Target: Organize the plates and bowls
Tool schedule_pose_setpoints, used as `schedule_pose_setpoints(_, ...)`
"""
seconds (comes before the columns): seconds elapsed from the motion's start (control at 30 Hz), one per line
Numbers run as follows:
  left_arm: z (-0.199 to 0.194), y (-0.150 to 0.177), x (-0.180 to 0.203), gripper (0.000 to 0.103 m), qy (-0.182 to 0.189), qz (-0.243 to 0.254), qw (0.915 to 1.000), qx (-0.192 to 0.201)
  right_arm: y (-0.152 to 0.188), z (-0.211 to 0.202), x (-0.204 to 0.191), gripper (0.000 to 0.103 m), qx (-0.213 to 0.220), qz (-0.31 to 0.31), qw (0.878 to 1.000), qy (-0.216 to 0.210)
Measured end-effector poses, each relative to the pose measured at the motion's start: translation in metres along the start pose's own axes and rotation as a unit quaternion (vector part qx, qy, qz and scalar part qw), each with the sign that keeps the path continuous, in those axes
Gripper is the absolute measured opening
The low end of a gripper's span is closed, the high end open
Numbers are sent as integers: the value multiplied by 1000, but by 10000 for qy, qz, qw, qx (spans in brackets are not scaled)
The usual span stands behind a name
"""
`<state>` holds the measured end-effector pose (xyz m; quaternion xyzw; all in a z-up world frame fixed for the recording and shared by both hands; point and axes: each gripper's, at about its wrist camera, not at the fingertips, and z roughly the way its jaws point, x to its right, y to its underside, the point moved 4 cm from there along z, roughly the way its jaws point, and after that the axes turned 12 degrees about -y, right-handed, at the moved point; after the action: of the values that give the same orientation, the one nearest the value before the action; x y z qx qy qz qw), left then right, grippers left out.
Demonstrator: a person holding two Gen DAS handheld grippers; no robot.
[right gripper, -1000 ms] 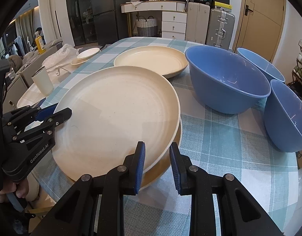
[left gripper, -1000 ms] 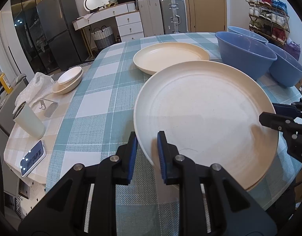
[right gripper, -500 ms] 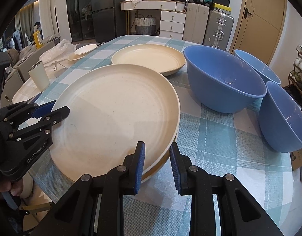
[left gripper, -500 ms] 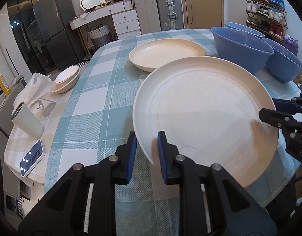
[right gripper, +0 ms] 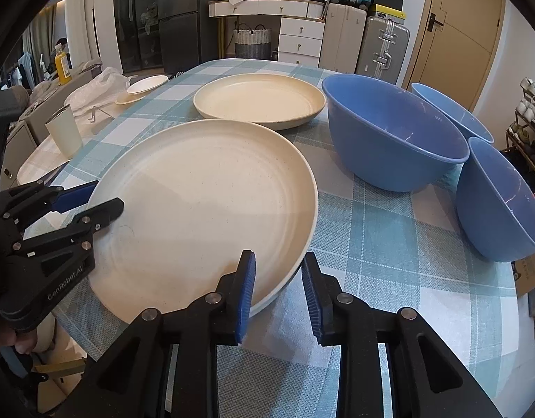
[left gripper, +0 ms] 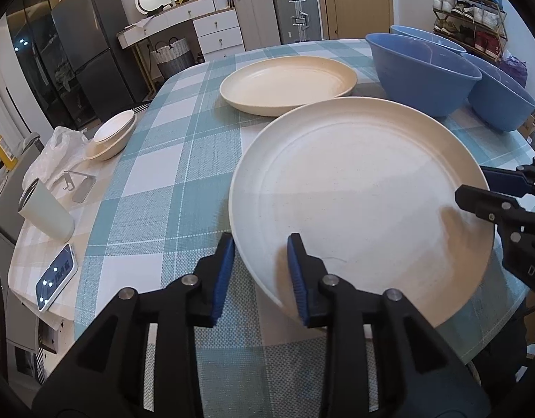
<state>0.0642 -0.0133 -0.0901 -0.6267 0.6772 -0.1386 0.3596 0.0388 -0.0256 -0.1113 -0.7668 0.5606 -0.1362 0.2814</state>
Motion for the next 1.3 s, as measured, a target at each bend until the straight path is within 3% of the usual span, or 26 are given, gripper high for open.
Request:
schedule_pose_setpoints(0.27,0,0,0,44,285,-133,9995,-57,4,0,3,31,26,102,9999,-130)
schedule_pose_setpoints(0.37,-1,1,0,54,438,-203,9988,-75,3,0,4,39,38,162,9994,-289)
schedule_pose_setpoints(0.43,-4,0,-1,62,463,-217,9987,-9,3,0,3,49,72,162,9993,-324)
schedule_pose_setpoints(0.5,-8,-2,-3,70,499,-254,9984,44,2,-2,3,53,116,178,9991,-379)
schedule_pose_setpoints(0.57,-13,-4,-7,73,528,-319,9980,101,0,-5,4,65,213,213,9984,-483)
schedule_pose_setpoints(0.63,-15,-6,-12,76,541,-406,9976,119,-3,-10,6,85,397,274,9970,-598)
schedule_pose_setpoints(0.8,-19,-14,-24,78,624,-614,9961,116,-12,-18,11,97,644,346,9951,-660)
schedule_pose_setpoints(0.9,-24,-21,-28,84,643,-658,9956,178,-17,-22,14,101,770,393,9933,-766)
schedule_pose_setpoints(1.0,-27,-28,-29,101,574,-662,9959,236,-22,-24,14,103,878,422,9920,-803)
schedule_pose_setpoints(1.3,-22,-43,-37,101,521,-773,9954,220,-36,-22,14,103,907,430,9905,-944)
